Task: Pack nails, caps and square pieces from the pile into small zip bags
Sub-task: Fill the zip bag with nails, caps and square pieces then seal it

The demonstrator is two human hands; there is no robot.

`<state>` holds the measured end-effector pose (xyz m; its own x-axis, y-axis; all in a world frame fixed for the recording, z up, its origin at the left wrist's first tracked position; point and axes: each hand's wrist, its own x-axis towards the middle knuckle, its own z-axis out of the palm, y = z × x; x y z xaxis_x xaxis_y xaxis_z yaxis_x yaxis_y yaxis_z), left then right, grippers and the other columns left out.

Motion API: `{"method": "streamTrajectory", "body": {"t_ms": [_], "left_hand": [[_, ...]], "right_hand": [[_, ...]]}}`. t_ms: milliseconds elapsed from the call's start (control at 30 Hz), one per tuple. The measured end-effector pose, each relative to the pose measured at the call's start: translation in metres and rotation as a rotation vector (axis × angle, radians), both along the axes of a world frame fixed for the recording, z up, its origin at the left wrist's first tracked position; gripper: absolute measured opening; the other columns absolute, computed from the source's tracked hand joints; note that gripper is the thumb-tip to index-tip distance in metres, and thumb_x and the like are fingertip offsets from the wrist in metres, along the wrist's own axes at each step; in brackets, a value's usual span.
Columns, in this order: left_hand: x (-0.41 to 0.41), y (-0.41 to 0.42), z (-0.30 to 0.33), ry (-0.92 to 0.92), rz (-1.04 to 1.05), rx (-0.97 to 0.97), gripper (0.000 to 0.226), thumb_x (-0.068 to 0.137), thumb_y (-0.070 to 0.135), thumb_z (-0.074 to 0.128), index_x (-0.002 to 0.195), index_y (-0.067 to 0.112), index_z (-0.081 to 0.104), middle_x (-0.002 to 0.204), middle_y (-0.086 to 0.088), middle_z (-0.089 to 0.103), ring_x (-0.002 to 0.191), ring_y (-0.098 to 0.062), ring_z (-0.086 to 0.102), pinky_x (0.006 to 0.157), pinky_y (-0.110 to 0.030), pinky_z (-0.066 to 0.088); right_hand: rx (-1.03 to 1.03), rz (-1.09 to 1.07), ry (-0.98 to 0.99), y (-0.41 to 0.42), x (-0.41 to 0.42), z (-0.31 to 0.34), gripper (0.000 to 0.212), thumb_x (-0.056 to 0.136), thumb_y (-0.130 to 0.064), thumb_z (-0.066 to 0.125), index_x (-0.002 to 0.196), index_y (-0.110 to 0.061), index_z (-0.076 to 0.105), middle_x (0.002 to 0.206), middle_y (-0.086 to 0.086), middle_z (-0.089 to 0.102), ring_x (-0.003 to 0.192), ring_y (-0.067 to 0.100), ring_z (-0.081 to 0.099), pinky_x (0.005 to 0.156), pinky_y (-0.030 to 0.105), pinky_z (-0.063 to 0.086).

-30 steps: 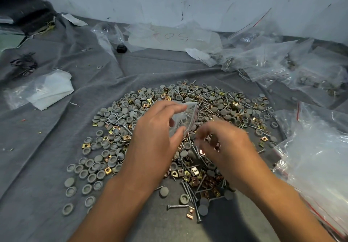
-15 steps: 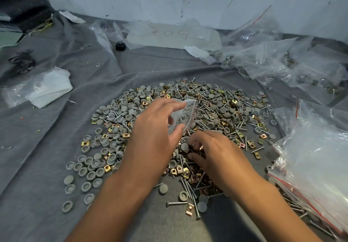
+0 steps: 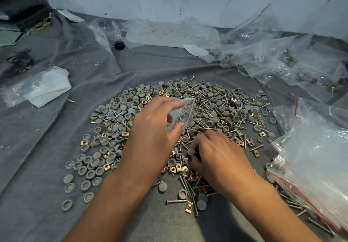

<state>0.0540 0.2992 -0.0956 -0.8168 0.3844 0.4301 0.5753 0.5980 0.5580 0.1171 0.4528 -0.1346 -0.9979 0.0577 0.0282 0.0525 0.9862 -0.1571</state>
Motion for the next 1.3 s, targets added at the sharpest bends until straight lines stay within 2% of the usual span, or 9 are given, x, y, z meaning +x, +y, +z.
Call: {"method": "streamTrajectory", "body": {"t_ms": [233, 400, 533, 700, 800, 867, 1000, 1133, 1300], "left_hand": [[0.0, 0.001, -0.001, 0.002, -0.001, -0.011, 0.049, 0.082, 0.016, 0.078, 0.129, 0.023, 0.063, 0.115, 0.023, 0.052, 0.088, 0.009, 0.053, 0.088, -0.004, 0.042], [0.0, 0.0, -0.002, -0.009, -0.004, -0.021, 0.05, 0.082, 0.017, 0.079, 0.129, 0.023, 0.063, 0.117, 0.022, 0.052, 0.087, 0.01, 0.053, 0.086, 0.001, 0.039], [0.0, 0.001, -0.002, -0.007, -0.007, -0.012, 0.049, 0.082, 0.018, 0.077, 0.129, 0.023, 0.063, 0.117, 0.023, 0.051, 0.088, 0.011, 0.052, 0.086, 0.002, 0.037], [-0.001, 0.001, -0.003, -0.006, -0.004, -0.021, 0.05, 0.082, 0.017, 0.079, 0.129, 0.024, 0.063, 0.116, 0.024, 0.051, 0.087, 0.011, 0.052, 0.085, 0.003, 0.036], [-0.001, 0.001, -0.003, -0.004, -0.004, -0.02, 0.05, 0.082, 0.017, 0.079, 0.129, 0.024, 0.063, 0.116, 0.024, 0.05, 0.087, 0.012, 0.052, 0.086, 0.003, 0.036], [-0.001, 0.001, -0.003, -0.006, -0.007, -0.019, 0.05, 0.082, 0.018, 0.078, 0.129, 0.025, 0.062, 0.116, 0.025, 0.049, 0.088, 0.013, 0.051, 0.087, 0.003, 0.036], [0.0, 0.001, -0.003, -0.003, -0.012, -0.023, 0.05, 0.082, 0.022, 0.075, 0.13, 0.027, 0.061, 0.118, 0.025, 0.05, 0.088, 0.012, 0.051, 0.082, 0.0, 0.041], [0.001, 0.003, -0.003, 0.005, -0.019, -0.011, 0.05, 0.081, 0.02, 0.077, 0.129, 0.025, 0.063, 0.122, 0.018, 0.058, 0.093, 0.007, 0.05, 0.09, -0.011, 0.046], [0.003, 0.006, -0.003, 0.014, -0.052, -0.029, 0.05, 0.079, 0.016, 0.079, 0.127, 0.021, 0.065, 0.12, 0.013, 0.061, 0.093, 0.006, 0.048, 0.091, -0.008, 0.042]], "right_hand": [[-0.029, -0.011, -0.044, -0.001, -0.003, 0.005, 0.025, 0.089, -0.042, 0.057, 0.11, -0.028, 0.058, 0.109, -0.007, 0.057, 0.109, 0.017, 0.052, 0.074, 0.032, 0.043], [-0.001, -0.006, -0.06, -0.001, -0.003, 0.008, 0.025, 0.091, -0.041, 0.054, 0.109, -0.025, 0.058, 0.109, -0.004, 0.058, 0.108, 0.02, 0.053, 0.072, 0.034, 0.042], [-0.012, 0.016, -0.054, 0.003, -0.002, 0.01, 0.018, 0.09, -0.044, 0.055, 0.101, -0.029, 0.059, 0.103, -0.009, 0.058, 0.104, 0.017, 0.055, 0.071, 0.035, 0.047], [-0.028, 0.069, 0.006, 0.01, -0.003, 0.008, 0.021, 0.094, -0.049, 0.053, 0.112, -0.038, 0.058, 0.105, -0.015, 0.049, 0.108, 0.011, 0.052, 0.067, 0.027, 0.041], [-0.047, 0.095, 0.041, 0.016, -0.004, 0.006, 0.014, 0.097, -0.046, 0.054, 0.109, -0.04, 0.058, 0.107, -0.016, 0.046, 0.109, 0.009, 0.048, 0.073, 0.028, 0.045], [-0.204, 0.09, 0.083, 0.02, -0.006, 0.008, 0.008, 0.099, -0.038, 0.056, 0.106, -0.036, 0.055, 0.108, -0.018, 0.05, 0.104, 0.005, 0.049, 0.08, 0.029, 0.048], [-0.614, 0.066, 0.328, 0.019, -0.008, 0.02, 0.011, 0.095, -0.022, 0.065, 0.104, -0.027, 0.062, 0.091, -0.019, 0.065, 0.086, -0.002, 0.063, 0.071, 0.01, 0.047], [-0.625, 0.09, 0.538, 0.012, -0.007, 0.026, 0.02, 0.092, -0.026, 0.065, 0.109, -0.017, 0.068, 0.092, -0.018, 0.067, 0.083, -0.002, 0.066, 0.07, 0.006, 0.049], [-0.489, 0.111, 0.63, 0.01, -0.007, 0.029, 0.021, 0.089, -0.027, 0.071, 0.106, -0.014, 0.074, 0.093, -0.011, 0.072, 0.083, -0.002, 0.066, 0.075, 0.015, 0.055]]}}
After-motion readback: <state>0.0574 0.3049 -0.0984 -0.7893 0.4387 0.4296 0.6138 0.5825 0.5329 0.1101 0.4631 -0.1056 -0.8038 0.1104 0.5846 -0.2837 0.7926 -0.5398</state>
